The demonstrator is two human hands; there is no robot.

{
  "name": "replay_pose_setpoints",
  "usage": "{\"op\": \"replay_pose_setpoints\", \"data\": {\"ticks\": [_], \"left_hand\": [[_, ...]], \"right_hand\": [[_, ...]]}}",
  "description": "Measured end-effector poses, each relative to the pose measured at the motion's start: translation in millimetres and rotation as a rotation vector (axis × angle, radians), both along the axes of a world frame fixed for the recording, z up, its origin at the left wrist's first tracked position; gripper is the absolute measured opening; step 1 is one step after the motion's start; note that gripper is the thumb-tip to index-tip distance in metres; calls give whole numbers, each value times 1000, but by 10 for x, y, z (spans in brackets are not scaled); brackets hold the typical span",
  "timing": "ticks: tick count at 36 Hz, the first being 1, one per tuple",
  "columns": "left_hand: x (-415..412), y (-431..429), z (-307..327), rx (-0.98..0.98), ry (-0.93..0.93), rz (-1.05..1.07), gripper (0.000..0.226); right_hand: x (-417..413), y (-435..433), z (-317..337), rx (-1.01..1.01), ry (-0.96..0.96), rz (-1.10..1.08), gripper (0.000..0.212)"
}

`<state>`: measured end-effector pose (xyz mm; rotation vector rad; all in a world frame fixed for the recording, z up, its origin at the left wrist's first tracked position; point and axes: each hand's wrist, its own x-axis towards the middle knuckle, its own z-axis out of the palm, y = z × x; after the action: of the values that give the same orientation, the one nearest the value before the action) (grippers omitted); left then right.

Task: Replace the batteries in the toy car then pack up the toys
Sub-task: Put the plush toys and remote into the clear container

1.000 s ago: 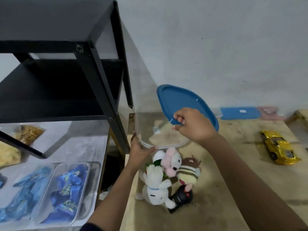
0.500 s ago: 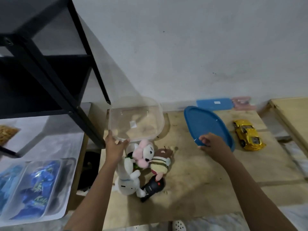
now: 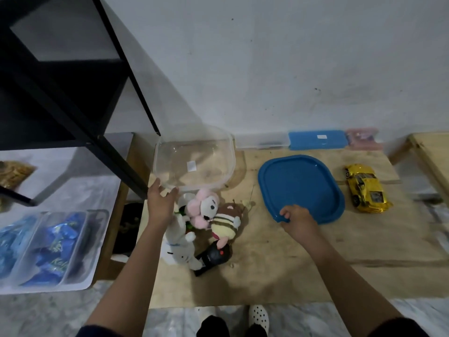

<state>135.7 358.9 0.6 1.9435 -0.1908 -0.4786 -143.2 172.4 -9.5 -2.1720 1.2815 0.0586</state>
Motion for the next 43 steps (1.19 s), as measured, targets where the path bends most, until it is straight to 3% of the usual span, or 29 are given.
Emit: {"op": "replay_pose_setpoints", "data": {"ticks": [2, 5, 8, 11, 16, 21, 25, 35, 43], "left_hand": [[-70, 33, 55, -4, -12, 17, 62], [-224, 121, 152, -8, -98, 39, 53], [-483, 254, 247, -27, -203, 98, 45], [-780, 417, 256, -40, -228, 136, 51], [-1013, 646, 84, -6, -241, 83, 70], [-1048, 748, -62, 72, -246, -117, 76], [-1005, 753, -79, 76, -203, -136, 78], [-878, 763, -116, 10, -138, -153, 74], [-860, 771, -118, -2, -147, -146, 62]], "right_hand": [[20, 9, -21, 9, -122, -76, 13], [120, 94, 114, -147, -436, -90, 11], [270, 319, 363, -259, -727, 49, 10], [423, 615, 445, -179, -801, 257, 16], [742, 947, 256, -100, -562, 563, 50], [1030, 997, 67, -267, -338, 512, 67], [1165, 1023, -57, -287, -97, 438, 77], [1328, 1066, -98, -392, 15, 359, 84], [1422, 1064, -45, -293, 71, 321, 85]]}}
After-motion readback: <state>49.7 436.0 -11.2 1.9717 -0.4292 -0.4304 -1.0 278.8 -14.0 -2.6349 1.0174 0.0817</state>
